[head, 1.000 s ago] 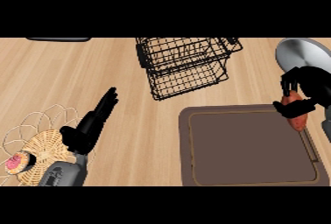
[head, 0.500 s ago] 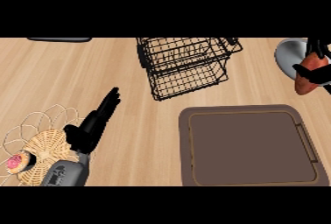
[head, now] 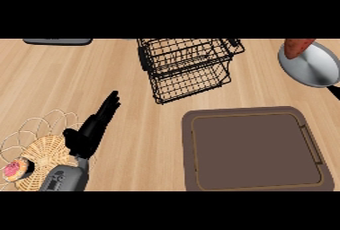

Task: Pick the sweet potato from the tray and place it in the tiered basket

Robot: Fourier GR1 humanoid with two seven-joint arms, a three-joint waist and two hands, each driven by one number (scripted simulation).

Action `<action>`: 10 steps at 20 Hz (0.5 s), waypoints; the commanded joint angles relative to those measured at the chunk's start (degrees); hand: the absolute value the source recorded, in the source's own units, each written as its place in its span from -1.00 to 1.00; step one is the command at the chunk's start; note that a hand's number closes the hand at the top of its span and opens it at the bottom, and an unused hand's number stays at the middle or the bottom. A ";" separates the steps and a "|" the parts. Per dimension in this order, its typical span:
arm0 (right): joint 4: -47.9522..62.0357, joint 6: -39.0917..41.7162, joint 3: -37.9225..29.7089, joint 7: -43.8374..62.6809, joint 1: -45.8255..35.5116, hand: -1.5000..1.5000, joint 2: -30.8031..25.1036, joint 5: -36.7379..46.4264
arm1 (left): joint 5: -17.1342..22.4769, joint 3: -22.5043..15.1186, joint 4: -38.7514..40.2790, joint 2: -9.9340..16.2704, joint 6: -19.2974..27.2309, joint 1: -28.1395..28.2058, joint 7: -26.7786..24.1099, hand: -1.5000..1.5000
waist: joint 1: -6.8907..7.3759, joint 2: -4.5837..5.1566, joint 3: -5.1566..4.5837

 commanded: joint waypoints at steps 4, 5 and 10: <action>6.68 -3.00 0.76 8.84 -12.17 1.00 9.27 1.92 | -0.10 1.34 1.01 -0.03 -0.18 -0.12 -0.67 0.00 | -0.18 -0.02 -0.05; 7.60 -1.97 0.43 10.61 -14.22 1.00 9.87 1.52 | -0.72 0.97 -0.40 0.76 -0.31 0.44 -0.07 0.00 | -0.08 -0.08 -0.04; 13.91 -3.59 0.37 13.88 -21.98 1.00 13.98 2.86 | -0.21 0.42 1.48 -1.01 -1.30 -1.00 -0.28 0.00 | 0.64 0.33 -0.07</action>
